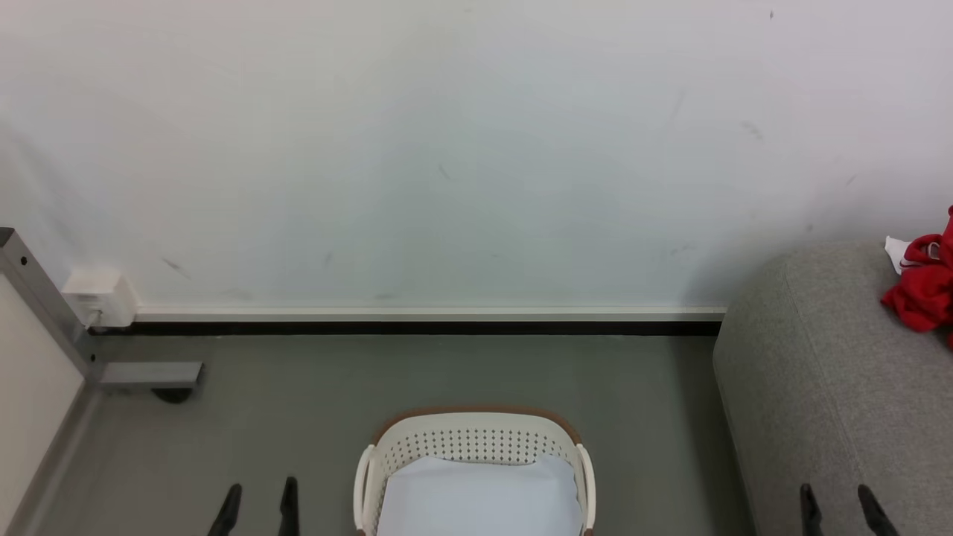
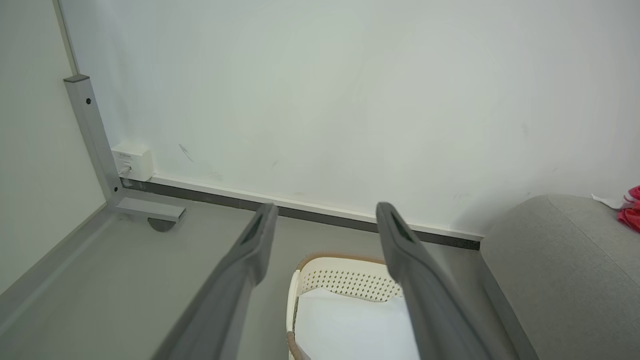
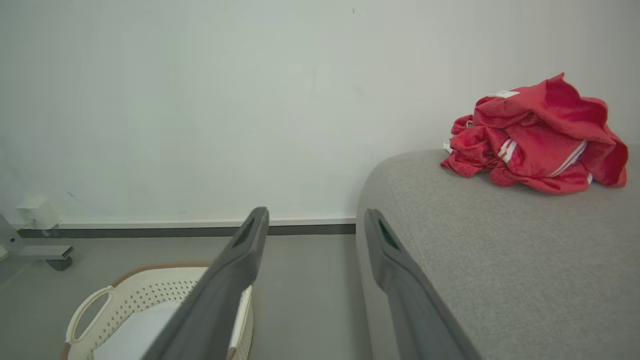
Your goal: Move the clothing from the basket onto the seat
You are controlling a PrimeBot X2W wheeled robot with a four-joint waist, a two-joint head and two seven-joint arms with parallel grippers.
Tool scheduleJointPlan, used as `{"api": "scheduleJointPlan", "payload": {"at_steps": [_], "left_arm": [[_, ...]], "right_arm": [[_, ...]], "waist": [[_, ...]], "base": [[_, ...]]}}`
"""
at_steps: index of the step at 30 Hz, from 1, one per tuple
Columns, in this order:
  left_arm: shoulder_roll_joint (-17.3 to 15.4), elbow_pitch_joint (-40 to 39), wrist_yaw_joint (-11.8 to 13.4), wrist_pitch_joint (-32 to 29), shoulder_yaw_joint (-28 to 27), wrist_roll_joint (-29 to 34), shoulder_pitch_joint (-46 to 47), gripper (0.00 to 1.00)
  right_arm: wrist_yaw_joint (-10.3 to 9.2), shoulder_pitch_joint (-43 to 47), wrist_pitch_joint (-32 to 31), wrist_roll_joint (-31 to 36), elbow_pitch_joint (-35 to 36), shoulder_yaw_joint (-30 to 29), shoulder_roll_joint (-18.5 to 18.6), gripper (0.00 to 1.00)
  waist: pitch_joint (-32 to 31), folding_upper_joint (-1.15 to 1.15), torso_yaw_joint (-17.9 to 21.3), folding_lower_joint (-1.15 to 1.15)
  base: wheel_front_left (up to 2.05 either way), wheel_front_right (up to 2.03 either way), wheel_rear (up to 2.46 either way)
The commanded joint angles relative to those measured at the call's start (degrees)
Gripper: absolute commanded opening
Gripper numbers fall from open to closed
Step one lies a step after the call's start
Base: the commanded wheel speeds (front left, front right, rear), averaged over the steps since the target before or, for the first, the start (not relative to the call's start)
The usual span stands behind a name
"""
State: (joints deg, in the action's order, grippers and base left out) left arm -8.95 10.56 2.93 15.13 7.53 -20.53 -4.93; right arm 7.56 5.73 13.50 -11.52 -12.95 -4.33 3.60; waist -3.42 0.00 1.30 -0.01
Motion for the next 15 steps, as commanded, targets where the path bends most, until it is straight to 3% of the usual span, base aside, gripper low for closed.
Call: {"api": "scheduleJointPlan", "payload": {"at_steps": [1,15], "left_arm": [[0.4,0.2,-0.5,0.0,-0.5,1.3,-0.9,1.0],[4.0,1.1,-4.5,0.0,-4.6,6.0,-1.2,1.0]], "right_arm": [[-0.15,0.9,0.5,0.5,-0.9,0.1,-0.1,1.0],[-0.15,-1.0,1.7,-0.5,-5.8,4.0,-0.7,1.0]], "waist": [[-0.1,0.0,-0.1,0.01],[-0.5,0.0,-0.5,0.01]], "base": [[0.0,0.0,0.0],[0.0,0.0,0.0]]}}
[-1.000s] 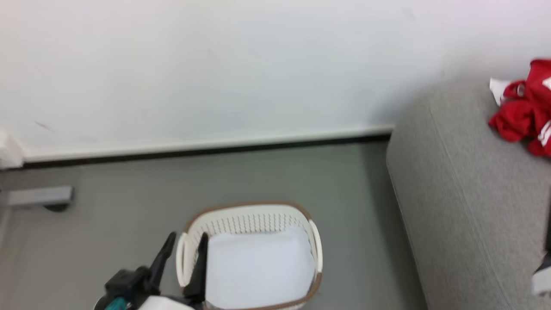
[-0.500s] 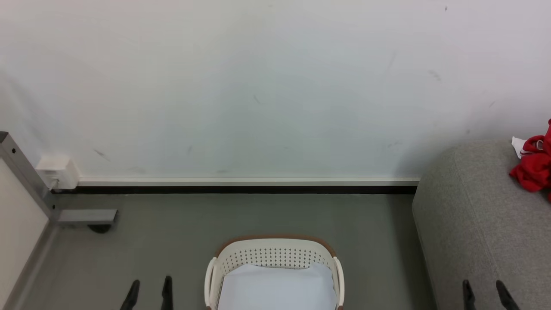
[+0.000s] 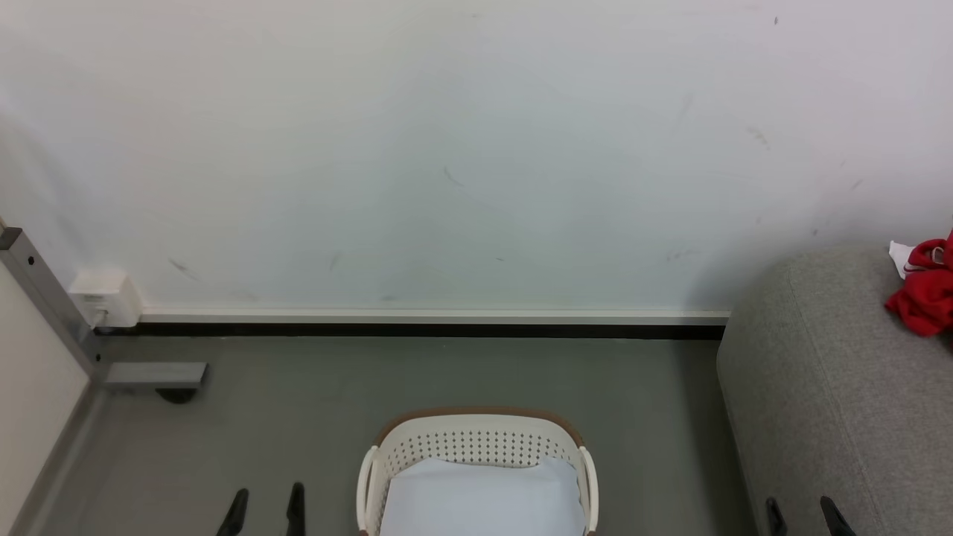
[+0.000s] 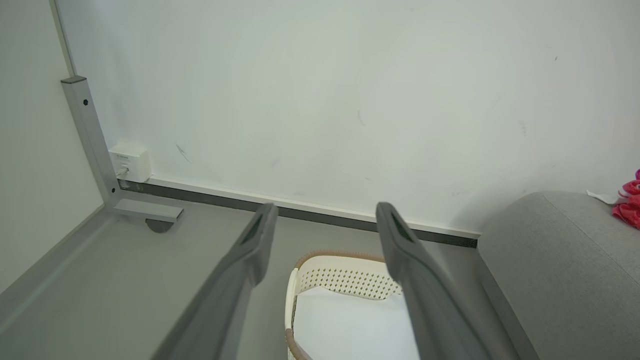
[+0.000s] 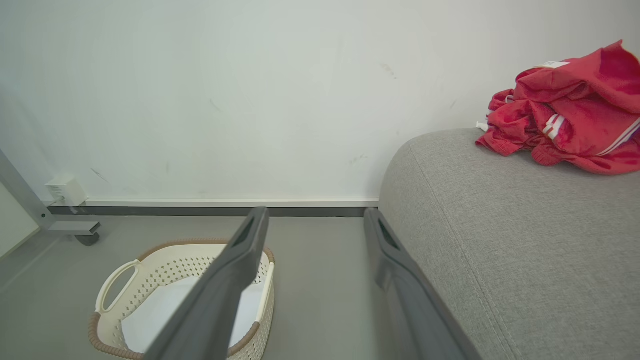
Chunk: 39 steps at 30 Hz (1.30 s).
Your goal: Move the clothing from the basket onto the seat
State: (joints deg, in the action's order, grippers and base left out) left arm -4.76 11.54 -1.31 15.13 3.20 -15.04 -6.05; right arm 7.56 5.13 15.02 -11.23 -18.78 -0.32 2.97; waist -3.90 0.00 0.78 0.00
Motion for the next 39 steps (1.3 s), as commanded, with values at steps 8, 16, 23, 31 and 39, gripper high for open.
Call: {"api": "scheduleJointPlan", "payload": {"at_steps": [8,16,23,31,39], "left_arm": [[0.7,1.2,-1.2,-0.1,-0.7,0.6,-0.3,0.0],[0.8,2.0,-1.7,-2.5,-1.9,-7.0,1.1,0.0],[0.9,1.9,-2.1,-4.2,-2.6,-14.0,2.2,0.0],[1.0,1.8,-2.6,-6.2,-3.3,-21.3,3.3,0.0],[1.1,1.9,-3.0,-8.0,-4.1,-28.0,4.5,0.0]], "right_arm": [[0.0,0.3,-0.1,-0.8,-0.6,0.4,-0.1,0.0],[-0.01,-0.8,-2.4,-8.6,-0.7,-0.5,-0.2,0.0],[-0.02,-1.8,-4.2,-15.8,0.1,-1.0,-0.1,0.0],[-0.02,-2.9,-6.2,-23.3,0.7,-1.5,-0.1,0.0],[-0.03,-4.0,-8.0,-30.2,1.2,-2.1,-0.1,0.0]], "waist": [[0.0,0.0,-0.2,0.0],[0.2,0.0,-0.2,0.0],[0.4,0.0,-0.3,0.0],[0.7,0.0,-0.3,0.0],[1.0,0.0,-0.3,0.0]], "base": [[0.0,0.0,0.0],[0.0,0.0,0.0],[0.0,0.0,0.0],[0.0,0.0,0.0],[0.0,0.0,0.0]]}}
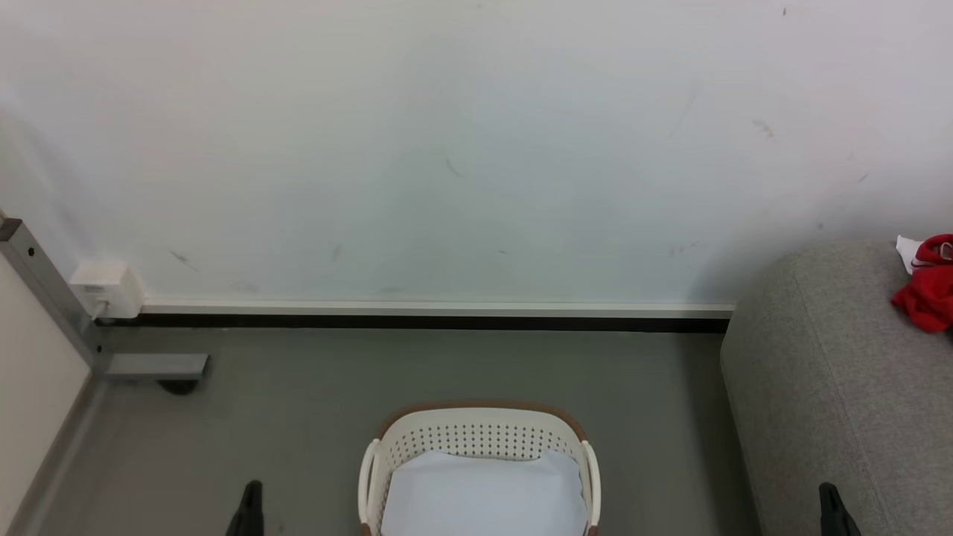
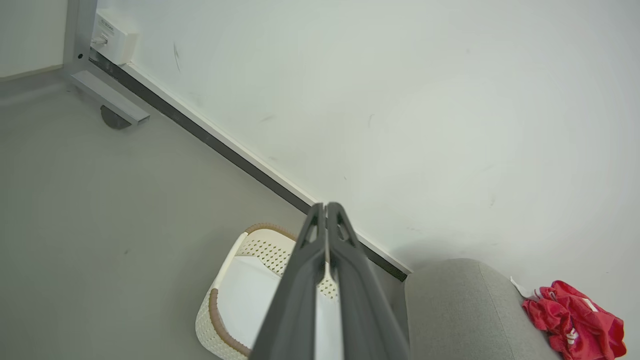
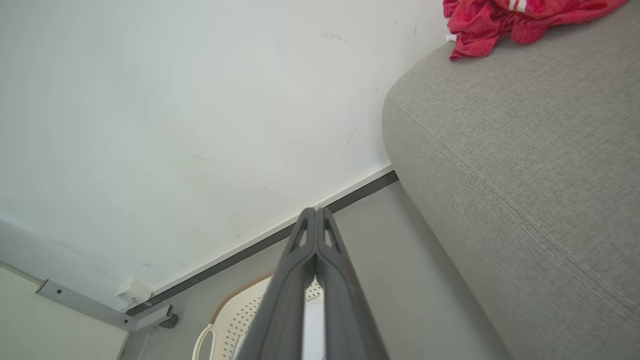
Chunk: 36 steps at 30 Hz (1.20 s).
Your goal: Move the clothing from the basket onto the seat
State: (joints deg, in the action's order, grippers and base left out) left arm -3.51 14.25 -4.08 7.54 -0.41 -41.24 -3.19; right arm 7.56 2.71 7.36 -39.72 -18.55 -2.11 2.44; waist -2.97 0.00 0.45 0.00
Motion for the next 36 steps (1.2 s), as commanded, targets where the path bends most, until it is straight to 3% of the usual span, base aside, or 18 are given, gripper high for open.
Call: {"api": "scheduleJointPlan", "payload": {"at_steps": [1,36], "left_arm": [[-0.1,-0.8,-0.3,-0.6,-0.6,-2.5,1.7,0.0],[0.1,-0.6,-1.8,-6.9,-3.2,-25.0,5.5,0.0]], "right_arm": [[-0.03,-1.7,-0.5,-2.5,1.0,-0.4,0.5,0.0],[-0.07,-5.3,-6.8,-25.7,2.8,-2.3,0.6,0.0]], "waist": [[0.1,0.0,0.0,0.0],[1.2,0.0,-0.2,0.0]], "base": [[0.0,0.0,0.0],[0.0,0.0,0.0]]}}
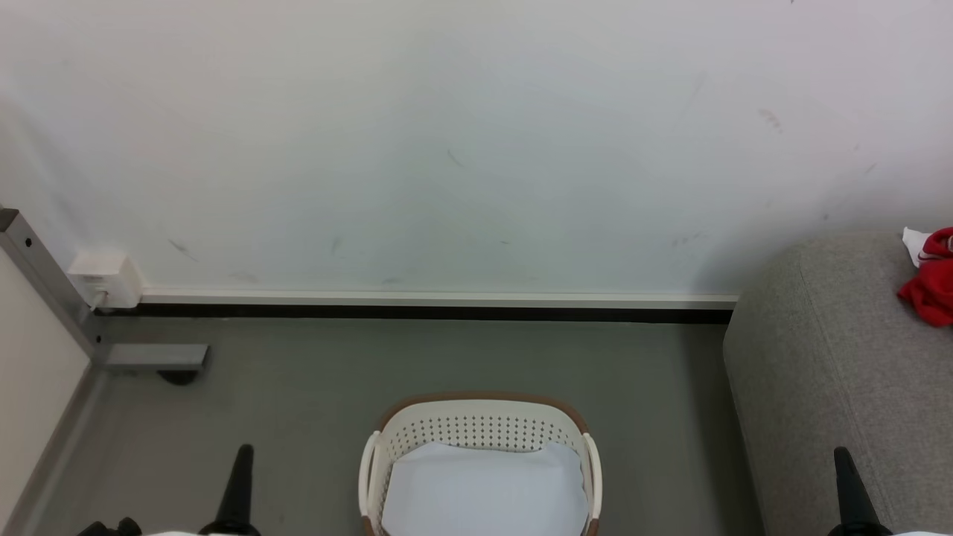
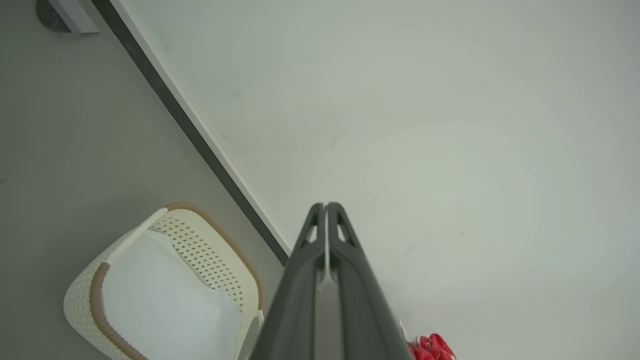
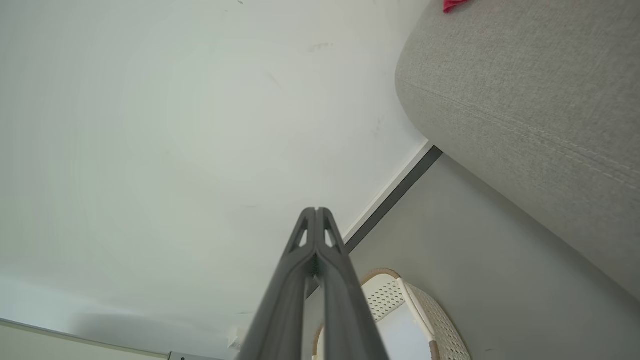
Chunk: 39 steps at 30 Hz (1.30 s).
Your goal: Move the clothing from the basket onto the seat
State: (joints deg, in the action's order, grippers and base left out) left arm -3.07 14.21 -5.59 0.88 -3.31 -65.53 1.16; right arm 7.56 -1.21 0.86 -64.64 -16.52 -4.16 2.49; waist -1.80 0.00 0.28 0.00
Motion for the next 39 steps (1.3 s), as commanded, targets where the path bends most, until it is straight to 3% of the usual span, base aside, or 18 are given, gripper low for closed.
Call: {"api": "scheduleJointPlan", "payload": {"at_steps": [1,39], "left_arm": [[-0.3,-0.6,-0.4,-0.4,-0.4,-1.3,1.3,0.0],[0.0,-0.3,-1.6,-5.5,-2.5,-19.4,4.2,0.0]], "right_arm": [[-0.07,-1.5,-0.4,-1.4,0.8,-0.3,0.5,0.0],[-0.11,-4.2,-5.5,-20.1,2.1,-1.8,0.6,0.0]], "waist": [[0.0,0.0,0.0,0.0],[1.3,0.0,-0.2,0.0]], "base": [[0.0,0.0,0.0],[0.0,0.0,0.0]]}}
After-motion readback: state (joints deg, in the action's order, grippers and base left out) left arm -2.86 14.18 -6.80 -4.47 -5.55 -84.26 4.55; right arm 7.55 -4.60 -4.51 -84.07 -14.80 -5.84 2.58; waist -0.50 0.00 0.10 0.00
